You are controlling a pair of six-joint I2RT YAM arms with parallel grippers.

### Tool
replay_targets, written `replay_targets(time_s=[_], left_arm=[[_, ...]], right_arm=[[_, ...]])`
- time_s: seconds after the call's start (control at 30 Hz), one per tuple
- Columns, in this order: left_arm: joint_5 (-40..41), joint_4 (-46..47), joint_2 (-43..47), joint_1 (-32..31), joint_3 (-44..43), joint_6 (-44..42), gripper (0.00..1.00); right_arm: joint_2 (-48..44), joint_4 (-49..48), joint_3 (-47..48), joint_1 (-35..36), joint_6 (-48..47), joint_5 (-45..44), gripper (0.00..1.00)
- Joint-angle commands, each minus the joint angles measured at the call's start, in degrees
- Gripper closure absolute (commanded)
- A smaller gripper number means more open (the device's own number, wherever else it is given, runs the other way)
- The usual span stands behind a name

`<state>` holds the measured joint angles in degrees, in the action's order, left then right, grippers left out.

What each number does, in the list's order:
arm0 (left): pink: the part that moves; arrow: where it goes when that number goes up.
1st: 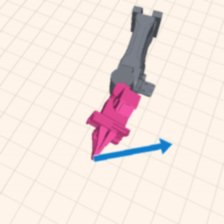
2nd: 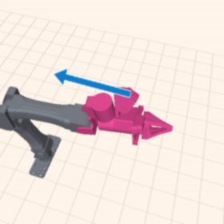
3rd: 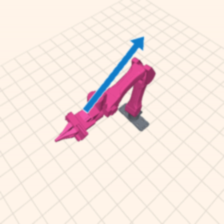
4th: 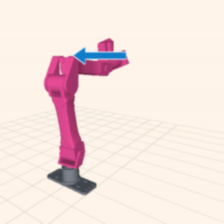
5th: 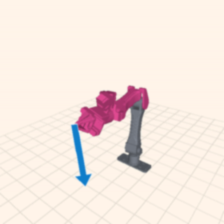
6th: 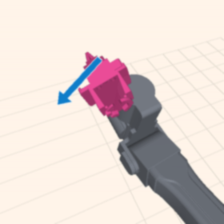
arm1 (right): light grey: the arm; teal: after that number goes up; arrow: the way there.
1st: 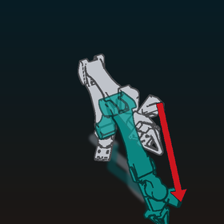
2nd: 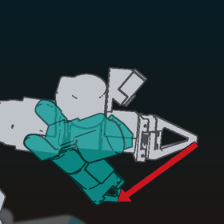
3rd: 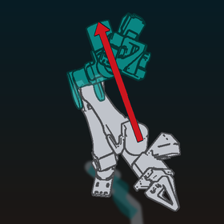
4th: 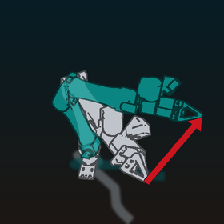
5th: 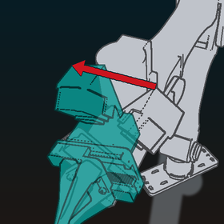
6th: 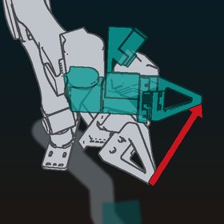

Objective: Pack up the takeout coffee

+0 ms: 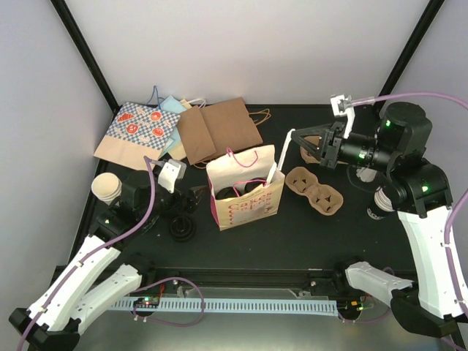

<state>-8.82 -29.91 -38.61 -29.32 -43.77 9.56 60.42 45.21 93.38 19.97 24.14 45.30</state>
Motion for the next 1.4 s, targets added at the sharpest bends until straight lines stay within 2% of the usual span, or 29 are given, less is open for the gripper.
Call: replay_targets(time_s=[0.0,0.27,0.57,0.67,0.7,0.87,1.03,1.1,1.17,1.27,1.37], left_arm=[[-0.23,1.60,0.38,0.33,-0.18,-0.63,0.01],[-0.09,1.44,0.36,0.34,-0.13,-0.64,0.01],[-0.14,1.43,0.21,0.35,-0.09,-0.61,0.01],[-0.15,1.43,0.03,0.33,-0.09,-0.68,0.01],[-0.10,1.43,0.03,0.32,-0.01,-0.69,0.01],[0.08,1.43,-0.06,0.34,0.01,-0.69,0.01],[0.46,1.28,-0.31,0.32,-0.07,-0.56,0.01],[1.62,0.92,-0.25,0.33,-0.16,0.90,0.01],[6.10,0.05,0.10,0.32,-0.30,3.95,0.01],[14.20,-2.29,0.75,0.72,-0.12,7.88,0.01],[18.78,-3.15,1.81,2.11,0.81,10.73,0.01]], right_arm=[[0.80,0.68,5.94,0.47,-1.06,0.08,0.99],[0.92,-1.01,4.93,0.51,0.48,3.06,0.99],[-0.33,1.74,-4.61,0.53,-4.49,-5.91,0.97],[0.75,3.03,-5.16,0.51,-6.24,-9.69,0.59],[1.33,3.66,-4.93,0.51,-6.74,-10.26,0.54],[2.10,4.62,-3.96,0.54,-7.88,-14.03,0.47],[0.51,3.47,-6.09,0.51,-8.64,-24.92,0.27],[-1.64,0.52,-10.09,0.51,-8.56,-31.27,0.16],[-4.57,-3.82,-15.83,0.51,-8.77,-36.04,0.09],[-10.72,-13.23,-27.36,0.51,-10.87,-39.94,0.07],[-16.89,-21.82,-38.49,0.50,-12.45,-45.11,0.04]])
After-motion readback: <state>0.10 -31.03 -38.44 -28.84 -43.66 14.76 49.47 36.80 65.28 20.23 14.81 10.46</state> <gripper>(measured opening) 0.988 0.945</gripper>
